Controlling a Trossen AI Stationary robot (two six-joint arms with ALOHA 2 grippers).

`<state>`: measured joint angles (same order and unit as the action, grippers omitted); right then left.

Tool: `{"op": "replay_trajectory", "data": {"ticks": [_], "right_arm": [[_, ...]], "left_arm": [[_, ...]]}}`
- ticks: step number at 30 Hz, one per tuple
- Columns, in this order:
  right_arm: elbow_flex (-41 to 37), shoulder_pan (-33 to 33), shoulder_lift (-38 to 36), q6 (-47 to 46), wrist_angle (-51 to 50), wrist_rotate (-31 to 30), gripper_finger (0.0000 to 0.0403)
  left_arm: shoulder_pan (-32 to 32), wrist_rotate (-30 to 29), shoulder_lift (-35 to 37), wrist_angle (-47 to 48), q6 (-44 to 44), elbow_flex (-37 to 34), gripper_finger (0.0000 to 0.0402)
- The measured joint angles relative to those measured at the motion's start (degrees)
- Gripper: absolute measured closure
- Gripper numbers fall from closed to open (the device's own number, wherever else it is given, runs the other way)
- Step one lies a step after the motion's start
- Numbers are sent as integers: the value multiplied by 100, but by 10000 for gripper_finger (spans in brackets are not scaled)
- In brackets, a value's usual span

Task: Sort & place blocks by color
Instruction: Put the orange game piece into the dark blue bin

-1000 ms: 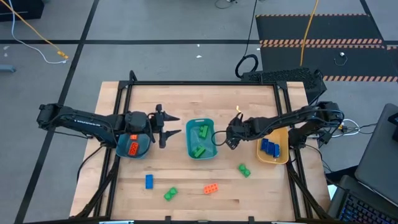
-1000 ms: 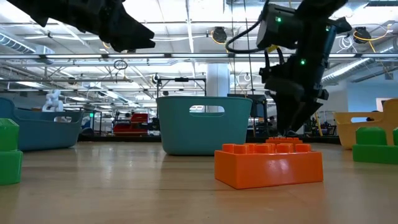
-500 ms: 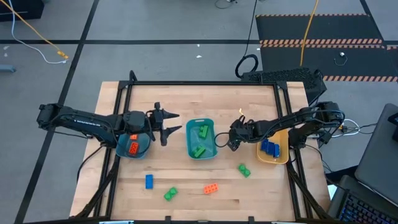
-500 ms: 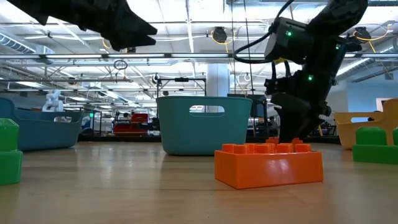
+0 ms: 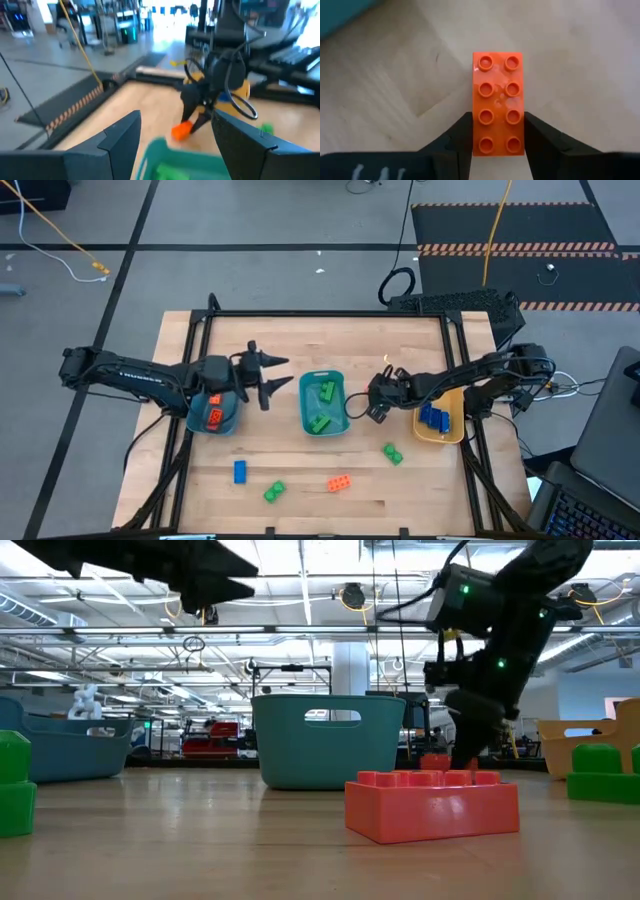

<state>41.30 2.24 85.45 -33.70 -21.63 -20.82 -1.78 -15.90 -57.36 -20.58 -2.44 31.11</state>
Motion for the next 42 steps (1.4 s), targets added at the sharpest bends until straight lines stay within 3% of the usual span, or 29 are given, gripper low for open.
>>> {"op": "replay_trajectory", "data": {"ticks": [5,10,12,15,18,24,28,33,42], "right_arm": [[28,2,-569,758,215,-784,275],[31,108,-1502,2391,1912,-1057,275],[33,158,-1781,3108,2938,-877,275],[39,105,-1981,3868,4223,87,275],[39,2,-1995,3970,4779,721,275],[31,-3,-1495,3905,5065,1213,275],[31,13,-1153,3880,5417,1223,275],[31,11,-957,3728,5527,1295,275],[31,13,-933,3586,5601,1371,275]], "left_arm": [[0,340,0,-488,24,0,158],[7,1097,-109,-991,38,6,158],[26,1080,-130,-1221,-71,-7,158],[52,984,-244,-1575,-97,11,158],[99,985,-382,-1621,-194,4,155],[81,980,-1066,-2287,-567,2,143],[48,981,-1595,-2650,-629,154,136],[46,1274,-2080,-2502,-527,619,135],[48,1300,-2503,-2140,-174,1078,135]]}}
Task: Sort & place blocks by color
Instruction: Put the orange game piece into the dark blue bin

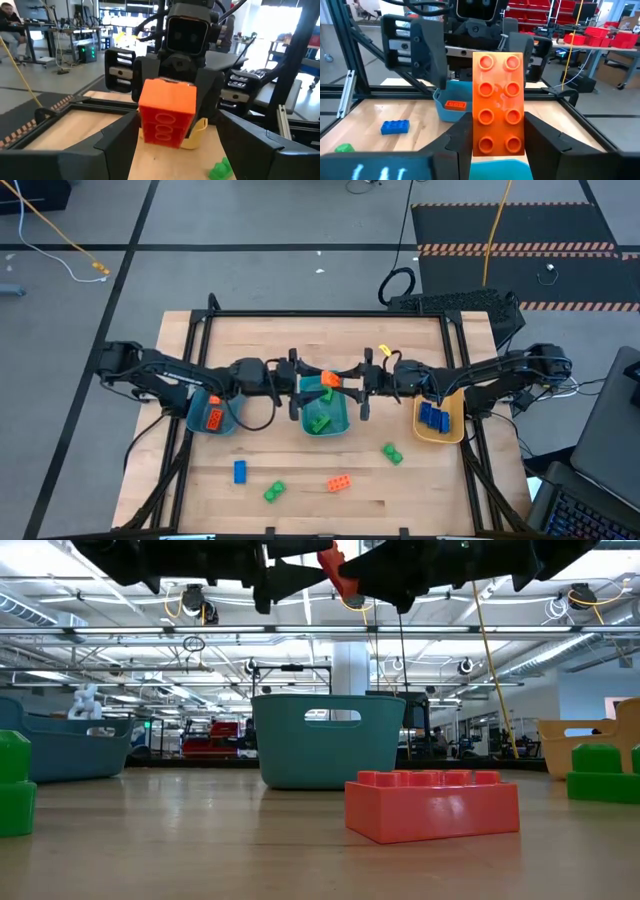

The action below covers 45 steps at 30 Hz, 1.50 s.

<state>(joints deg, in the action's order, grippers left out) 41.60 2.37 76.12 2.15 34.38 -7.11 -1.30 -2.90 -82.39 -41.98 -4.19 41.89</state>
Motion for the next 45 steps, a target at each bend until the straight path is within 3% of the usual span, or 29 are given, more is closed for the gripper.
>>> {"op": "replay_trajectory", "data": {"ticks": [9,24,36,38,42,45], "right_arm": [[0,0,0,-46,3,11,275],[0,-2,-5,-55,-27,270,275],[1,-2,-1,93,-36,270,274],[11,-3,11,144,-56,283,240],[2,-2,2,171,-245,240,125],[0,-4,0,178,-379,-126,67]], "left_arm": [[0,-4,0,-124,150,0,150],[-71,-28,0,-99,389,-7,285],[-66,-20,77,89,411,-7,285],[-67,2,159,381,362,-2,285],[-214,101,434,1249,295,-7,285],[-329,-11,775,1877,283,-6,285]]}}
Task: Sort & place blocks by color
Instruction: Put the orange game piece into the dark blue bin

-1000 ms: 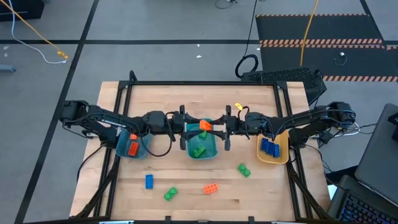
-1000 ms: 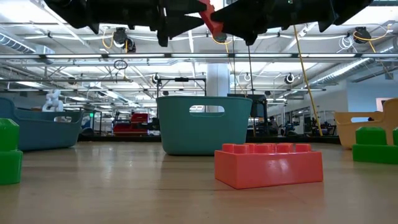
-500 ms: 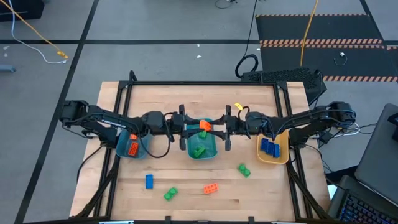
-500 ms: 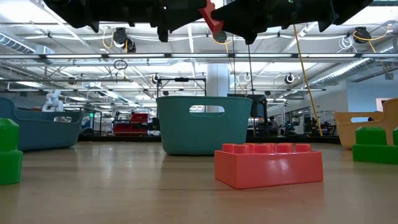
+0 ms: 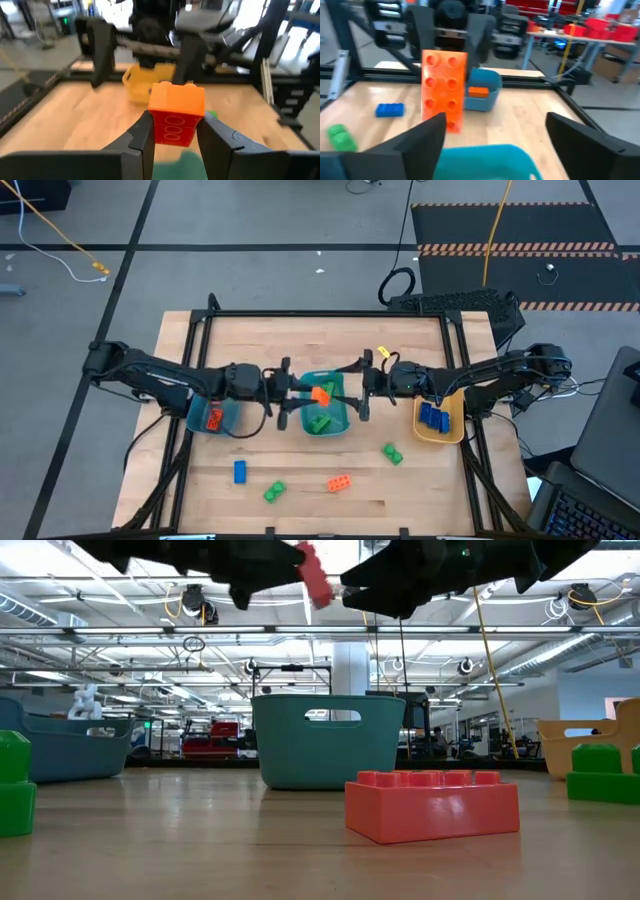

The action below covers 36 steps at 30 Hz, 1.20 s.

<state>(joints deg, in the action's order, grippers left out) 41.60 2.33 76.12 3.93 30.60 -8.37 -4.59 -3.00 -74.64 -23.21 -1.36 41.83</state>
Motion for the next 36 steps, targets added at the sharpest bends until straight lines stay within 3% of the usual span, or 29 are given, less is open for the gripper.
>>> {"op": "replay_trajectory", "data": {"ticks": [3,8,13,17,20,24,31,36], "right_arm": [[0,-2,0,2,-3,-218,41],[0,0,-35,-3,-99,-252,41],[0,0,-121,1,-291,-619,55],[2,0,-219,-1,-369,-681,62],[0,0,-300,-4,-643,-716,62],[0,2,-463,-18,-1041,-1255,62],[0,2,-647,-103,-1378,-1578,62],[0,2,-675,-182,-1378,-1582,62]], "left_arm": [[-93,-406,483,581,-2,0,285],[-314,-1370,1589,2511,-500,1,285],[-475,-1658,2567,4728,-1806,1,285],[-561,-2056,2993,6369,-3518,1,285],[-557,-2333,3012,7636,-4767,1,285],[-648,-2347,2871,8680,-5674,-1,285],[-668,-1546,2408,9583,-6533,-1,283],[-670,-1372,2072,9518,-6373,-1,176]]}}
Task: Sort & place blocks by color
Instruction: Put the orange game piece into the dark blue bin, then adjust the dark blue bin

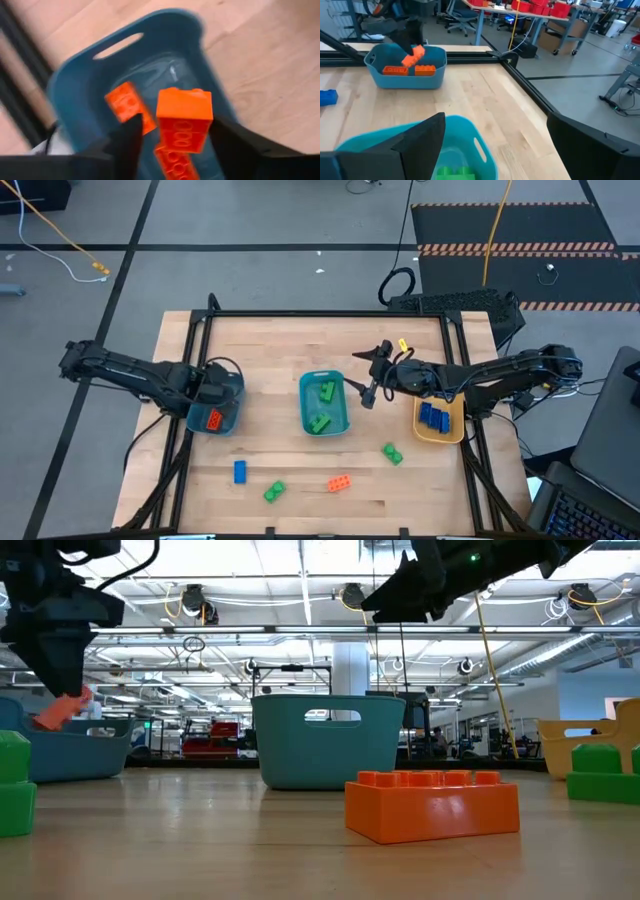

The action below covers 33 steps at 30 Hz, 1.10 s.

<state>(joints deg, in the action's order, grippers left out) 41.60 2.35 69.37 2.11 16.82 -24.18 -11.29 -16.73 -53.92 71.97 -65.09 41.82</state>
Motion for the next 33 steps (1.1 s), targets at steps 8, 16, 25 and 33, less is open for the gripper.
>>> {"op": "replay_trajectory", "data": {"ticks": [8,16,25,33], "right_arm": [[0,0,4,-123,0,0,62],[0,0,4,-97,-9,0,62],[0,-18,6,26,-42,0,62],[0,-66,6,-55,-43,24,62]], "left_arm": [[0,26,-277,-310,443,2,55],[-36,202,-264,-555,554,256,59],[-653,872,-368,-2322,2048,644,126],[-377,378,-1000,-2713,2356,267,177]]}}
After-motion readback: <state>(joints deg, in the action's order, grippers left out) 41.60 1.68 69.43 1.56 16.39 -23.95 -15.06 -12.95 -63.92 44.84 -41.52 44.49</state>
